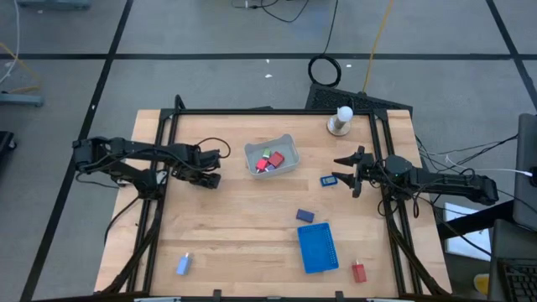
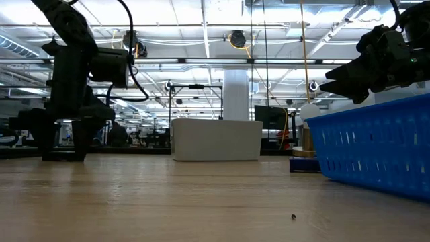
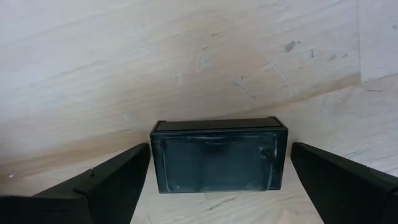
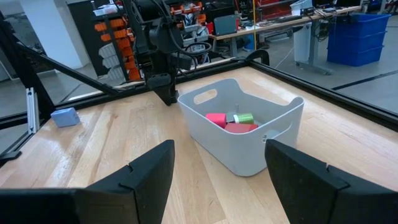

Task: Pick & Place Office items
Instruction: Put the black timer into the blue bin

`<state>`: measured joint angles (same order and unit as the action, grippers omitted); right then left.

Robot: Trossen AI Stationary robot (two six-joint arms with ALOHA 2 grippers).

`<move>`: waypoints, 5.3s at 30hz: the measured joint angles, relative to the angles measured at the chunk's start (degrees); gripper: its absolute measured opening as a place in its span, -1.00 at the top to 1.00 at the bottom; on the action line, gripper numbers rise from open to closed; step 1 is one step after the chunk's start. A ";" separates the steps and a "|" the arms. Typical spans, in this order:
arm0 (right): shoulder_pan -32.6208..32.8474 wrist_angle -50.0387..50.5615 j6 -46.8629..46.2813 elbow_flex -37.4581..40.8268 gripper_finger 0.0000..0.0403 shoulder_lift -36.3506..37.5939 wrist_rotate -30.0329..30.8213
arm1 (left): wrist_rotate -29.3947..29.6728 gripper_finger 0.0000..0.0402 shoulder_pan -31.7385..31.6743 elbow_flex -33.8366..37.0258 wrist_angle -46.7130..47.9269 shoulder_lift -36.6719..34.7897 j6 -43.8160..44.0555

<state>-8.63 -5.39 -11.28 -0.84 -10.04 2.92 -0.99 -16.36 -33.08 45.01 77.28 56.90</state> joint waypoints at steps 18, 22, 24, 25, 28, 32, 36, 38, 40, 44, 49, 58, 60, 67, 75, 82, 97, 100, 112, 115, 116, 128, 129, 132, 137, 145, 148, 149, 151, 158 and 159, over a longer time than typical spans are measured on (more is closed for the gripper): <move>-0.01 0.00 -0.01 0.00 -0.20 0.00 0.00 | 0.07 -0.41 -0.01 0.09 -0.24 0.04 -1.39; -0.01 0.00 0.01 0.00 -0.20 0.00 0.00 | 0.12 -0.41 0.72 0.13 -1.40 0.07 -1.64; 0.00 0.00 -0.01 0.00 -0.20 0.01 0.00 | 0.11 -0.41 1.17 -0.06 -1.57 0.07 -1.77; 0.00 0.00 -0.01 0.00 -0.20 0.01 0.00 | 0.18 -0.41 1.42 -0.34 -1.50 0.07 -1.77; -0.01 0.00 0.00 0.00 -0.20 0.00 0.00 | -0.04 -0.41 2.05 -1.17 -1.53 -0.11 -2.69; 0.01 0.00 -0.01 0.00 -0.20 0.02 0.00 | -0.68 -0.41 2.98 -3.80 -2.75 -0.33 -4.31; 0.00 0.00 0.00 0.00 -0.20 0.01 0.00 | -0.92 -0.41 4.32 -6.66 -2.65 -0.35 -5.87; 0.01 0.00 -0.01 0.00 -0.20 0.02 0.00 | -0.93 -0.41 5.06 -8.24 -3.06 -0.35 -6.72; 0.00 0.00 0.00 0.00 -0.20 0.00 0.01 | -0.88 -0.41 5.82 -9.97 -3.61 -0.37 -7.37; -0.01 0.00 0.00 0.00 -0.20 0.00 0.00 | -0.99 -0.41 7.35 -12.90 -5.59 -0.39 -7.75; 0.00 0.00 -0.01 0.00 -0.20 0.00 0.01 | -1.50 -0.41 9.31 -16.74 -8.13 -0.42 -8.81; -0.01 0.00 -0.01 0.00 -0.20 0.00 0.00 | -1.98 -0.41 12.63 -24.60 -15.42 -0.44 -13.55; 0.00 0.00 -0.01 0.00 -0.20 0.02 0.00 | -1.96 -0.41 13.22 -26.09 -17.94 -0.44 -16.21; 0.00 0.00 -0.01 0.00 -0.20 0.00 0.00 | -1.97 -0.41 14.78 -30.11 -23.54 -0.46 -24.10; 0.00 0.00 -0.01 0.00 -0.20 0.00 0.00 | -1.89 -0.41 17.43 -31.32 -32.12 -0.08 -31.71; 0.01 -0.02 -0.01 0.00 -0.20 0.00 0.00 | -2.48 -0.41 19.92 -31.44 -39.66 2.16 -37.97; 0.00 -0.14 -0.01 0.00 -0.20 0.00 0.00 | -5.35 -0.41 21.64 -41.79 -43.68 14.31 -48.47; 0.00 -0.15 0.00 0.00 -0.20 0.00 0.00 | -6.63 -0.41 21.59 -45.30 -43.14 17.73 -49.98; 0.01 -0.23 -0.01 0.00 -0.20 0.00 0.00 | -9.59 -0.41 24.15 -56.76 -42.31 29.17 -51.00; -0.01 -0.34 0.00 0.00 -0.20 0.00 0.00 | -9.50 -0.41 24.89 -59.34 -40.98 31.48 -51.00; 0.00 -0.26 -0.01 0.00 -0.20 -0.02 0.00 | -9.16 -0.41 25.20 -60.20 -40.64 32.30 -51.16; 0.00 -0.35 0.01 0.00 -0.20 -0.02 0.00 | -6.46 -0.41 28.61 -67.33 -38.27 41.09 -52.47; -0.01 -0.35 0.00 0.00 -0.20 -0.02 0.00 | -6.30 -0.41 28.95 -67.57 -38.00 41.42 -52.46; 0.01 -0.35 -0.01 0.00 -0.20 -0.02 0.00 | -4.90 -0.41 29.67 -67.88 -38.00 42.54 -52.28; -0.01 -0.35 -0.01 0.00 -0.20 -0.02 0.00 | -3.94 -0.41 30.09 -67.87 -36.87 43.78 -50.28; -0.01 -0.35 0.00 0.00 -0.20 0.00 0.00 | -1.49 -0.41 29.89 -67.84 -36.87 46.91 -51.18; -0.01 -0.10 -0.01 0.00 -0.20 0.00 0.02 | -1.60 -0.41 30.01 -67.84 -37.27 48.70 -50.88; 0.00 -0.09 -0.01 0.00 -0.20 -0.02 0.02 | -1.59 -0.41 30.04 -67.84 -37.65 49.27 -50.70; -0.01 -0.15 -0.01 0.00 -0.20 0.00 0.02 | -1.70 -0.41 30.21 -67.84 -37.52 50.28 -50.47; 0.01 -0.15 -0.01 0.00 -0.20 0.00 0.02 | -1.48 -0.41 30.38 -67.85 -37.87 51.54 -50.45; 0.00 -0.15 0.00 0.00 -0.20 -0.01 0.01 | -1.43 -0.41 30.38 -67.87 -37.81 51.65 -50.48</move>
<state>-8.63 -5.54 -11.28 -0.84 -10.05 2.93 -2.42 14.02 -100.95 7.21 128.92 6.42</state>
